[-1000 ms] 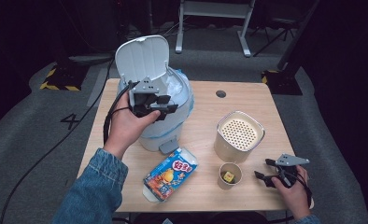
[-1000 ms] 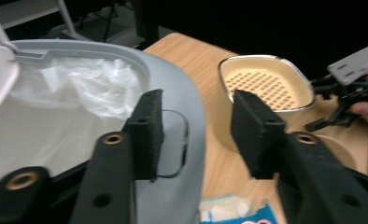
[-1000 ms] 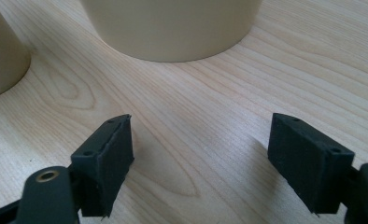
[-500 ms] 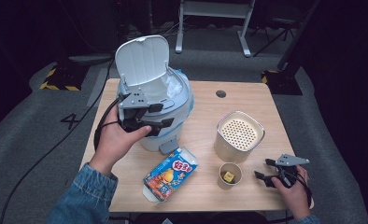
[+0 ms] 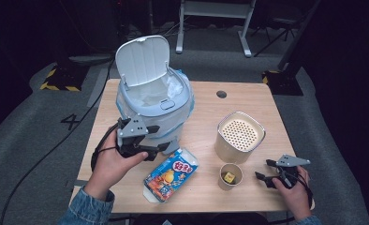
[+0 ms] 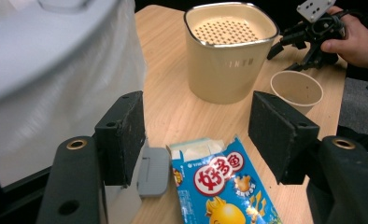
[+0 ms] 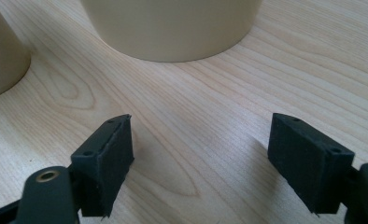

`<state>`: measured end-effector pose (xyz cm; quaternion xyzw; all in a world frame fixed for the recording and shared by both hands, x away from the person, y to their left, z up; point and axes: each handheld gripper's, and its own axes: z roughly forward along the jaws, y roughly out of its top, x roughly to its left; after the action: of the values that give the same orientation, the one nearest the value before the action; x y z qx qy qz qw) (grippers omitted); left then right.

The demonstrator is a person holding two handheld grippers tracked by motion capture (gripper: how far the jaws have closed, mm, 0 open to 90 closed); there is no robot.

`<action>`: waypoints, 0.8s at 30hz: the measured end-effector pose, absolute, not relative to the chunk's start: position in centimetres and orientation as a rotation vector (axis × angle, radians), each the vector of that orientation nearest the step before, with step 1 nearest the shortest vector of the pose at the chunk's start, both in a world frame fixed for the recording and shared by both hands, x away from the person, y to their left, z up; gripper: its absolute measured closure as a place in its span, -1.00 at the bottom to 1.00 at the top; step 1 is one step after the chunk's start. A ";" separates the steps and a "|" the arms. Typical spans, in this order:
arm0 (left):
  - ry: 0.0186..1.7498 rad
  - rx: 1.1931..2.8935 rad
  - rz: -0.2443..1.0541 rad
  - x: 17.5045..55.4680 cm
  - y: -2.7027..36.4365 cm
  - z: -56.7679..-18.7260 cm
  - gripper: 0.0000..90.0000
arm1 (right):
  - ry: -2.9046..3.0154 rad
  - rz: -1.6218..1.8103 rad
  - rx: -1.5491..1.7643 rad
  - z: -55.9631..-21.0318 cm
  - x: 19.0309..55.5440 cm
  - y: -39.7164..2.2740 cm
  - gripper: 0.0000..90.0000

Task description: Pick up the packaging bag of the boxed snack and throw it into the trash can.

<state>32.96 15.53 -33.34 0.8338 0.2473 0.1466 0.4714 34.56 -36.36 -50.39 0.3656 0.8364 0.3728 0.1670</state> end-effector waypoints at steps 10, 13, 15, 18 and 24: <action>0.665 2.019 0.286 32.9 16.4 -37.7 -0.19 | 2.380 1.061 1.040 -50.4 34.6 -36.4 -0.50; 0.671 2.016 0.255 33.2 16.4 -38.5 -0.23 | 2.380 1.061 1.040 -50.4 34.6 -36.4 -0.50; 0.675 2.028 0.241 33.4 16.3 -39.2 -0.28 | 2.380 1.061 1.040 -50.4 34.6 -36.4 -0.50; 0.708 2.055 0.204 33.7 15.8 -40.6 -0.33 | 2.380 1.061 1.040 -50.4 34.6 -36.4 -0.50; 0.746 2.107 0.160 34.8 14.9 -43.4 -0.43 | 2.380 1.062 1.040 -50.4 34.6 -36.4 -0.50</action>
<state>34.75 14.95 -43.45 0.8464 0.2998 0.0642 0.4354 34.56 -36.36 -50.39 0.3656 0.8363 0.3730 0.1670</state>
